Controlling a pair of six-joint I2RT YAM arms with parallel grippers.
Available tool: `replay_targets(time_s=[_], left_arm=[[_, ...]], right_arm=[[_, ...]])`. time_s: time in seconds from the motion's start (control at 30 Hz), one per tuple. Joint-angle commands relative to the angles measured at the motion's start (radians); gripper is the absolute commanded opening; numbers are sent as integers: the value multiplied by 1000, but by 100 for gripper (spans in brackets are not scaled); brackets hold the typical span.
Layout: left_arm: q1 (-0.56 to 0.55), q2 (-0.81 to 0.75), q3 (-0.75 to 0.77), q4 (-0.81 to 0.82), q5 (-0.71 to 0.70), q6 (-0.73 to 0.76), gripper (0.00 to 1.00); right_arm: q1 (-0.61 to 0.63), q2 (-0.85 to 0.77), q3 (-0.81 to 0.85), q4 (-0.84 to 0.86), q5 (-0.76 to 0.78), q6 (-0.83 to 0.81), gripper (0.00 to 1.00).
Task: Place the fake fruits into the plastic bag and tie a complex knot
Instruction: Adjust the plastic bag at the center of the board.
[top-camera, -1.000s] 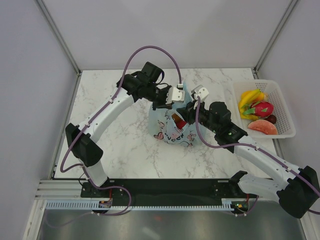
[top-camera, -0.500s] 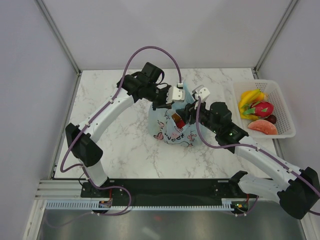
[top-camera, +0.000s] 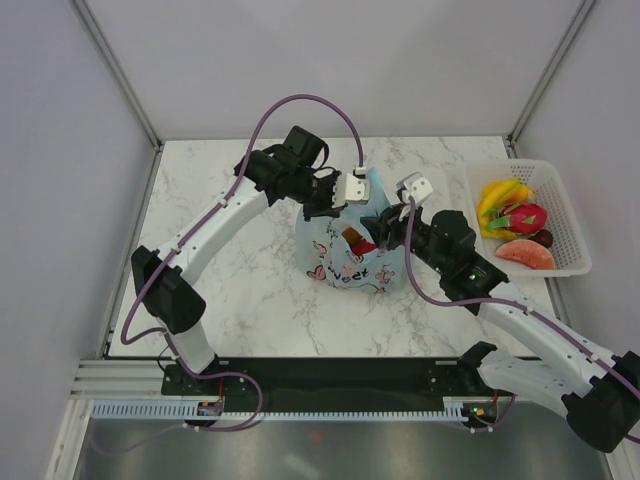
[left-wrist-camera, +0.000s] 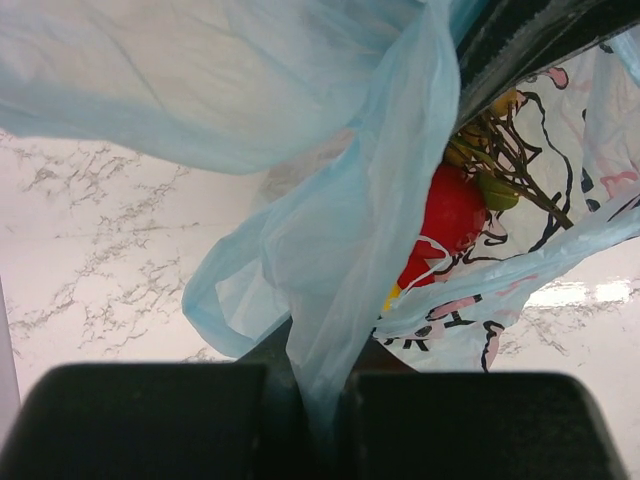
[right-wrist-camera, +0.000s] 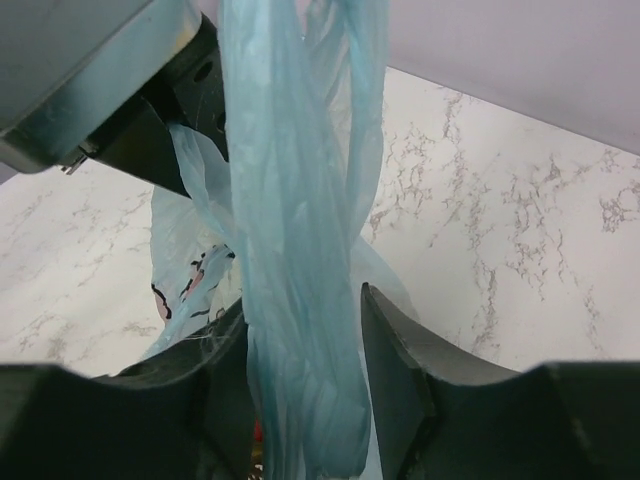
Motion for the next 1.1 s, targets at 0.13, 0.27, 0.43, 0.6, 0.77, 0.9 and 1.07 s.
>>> replay_targets(time_s=[0.13, 0.27, 0.43, 0.6, 0.77, 0.9, 1.07], left_arm=[[4, -37, 6, 31, -6, -31, 2], [4, -53, 3, 35, 43, -27, 2], [4, -61, -2, 41, 51, -30, 2], [26, -63, -6, 60, 54, -83, 2], [58, -66, -19, 83, 84, -126, 2], [76, -86, -31, 112, 97, -151, 2], [92, -118, -74, 181, 126, -180, 2]], right_arm=[[-4, 22, 10, 19, -25, 1, 49], [-3, 47, 26, 21, -37, 2, 40], [-4, 55, 28, 42, -40, 10, 57], [-3, 30, 5, 64, 0, 18, 65], [-4, 43, 7, 65, 14, 13, 65], [-3, 53, 14, 71, 72, 16, 66], [-4, 66, 11, 113, 187, 53, 62]])
